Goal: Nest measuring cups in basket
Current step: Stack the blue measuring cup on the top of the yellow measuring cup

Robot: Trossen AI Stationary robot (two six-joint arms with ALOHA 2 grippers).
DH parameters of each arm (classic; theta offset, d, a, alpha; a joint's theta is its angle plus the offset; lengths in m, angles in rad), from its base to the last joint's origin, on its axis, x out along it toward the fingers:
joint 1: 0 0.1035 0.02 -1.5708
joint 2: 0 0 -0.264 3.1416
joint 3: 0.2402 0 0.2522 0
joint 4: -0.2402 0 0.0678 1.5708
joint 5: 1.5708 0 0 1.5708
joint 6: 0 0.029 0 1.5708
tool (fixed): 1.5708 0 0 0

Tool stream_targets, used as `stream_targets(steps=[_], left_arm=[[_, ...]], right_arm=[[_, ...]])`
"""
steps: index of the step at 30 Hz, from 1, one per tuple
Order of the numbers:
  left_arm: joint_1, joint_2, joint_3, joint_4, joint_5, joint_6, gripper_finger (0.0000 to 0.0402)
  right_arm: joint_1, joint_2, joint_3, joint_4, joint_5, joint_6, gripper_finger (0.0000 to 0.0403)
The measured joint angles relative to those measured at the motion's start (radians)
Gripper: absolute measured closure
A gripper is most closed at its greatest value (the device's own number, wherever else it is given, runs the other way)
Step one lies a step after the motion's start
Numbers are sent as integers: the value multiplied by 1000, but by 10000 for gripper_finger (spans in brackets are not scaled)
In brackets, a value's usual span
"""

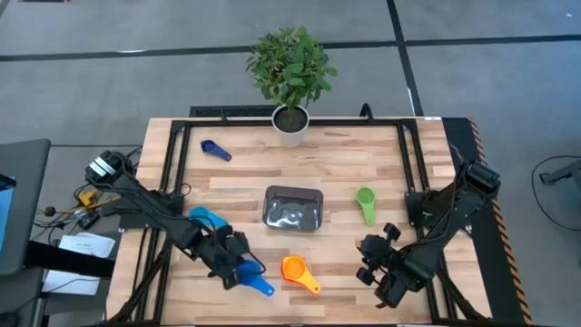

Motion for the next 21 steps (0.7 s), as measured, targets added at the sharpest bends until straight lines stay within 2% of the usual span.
stream_targets(steps=[8, 14, 21], left_arm=[[38, 120, 31, 6, 71, -38, 394], [55, 129, 82, -15, 105, -3, 392], [58, 128, 205, -193, 96, 56, 345]], right_arm=[[2, 0, 0, 3, -2, -7, 283], [2, 0, 0, 8, -3, -8, 283], [3, 0, 0, 17, -4, -8, 283]])
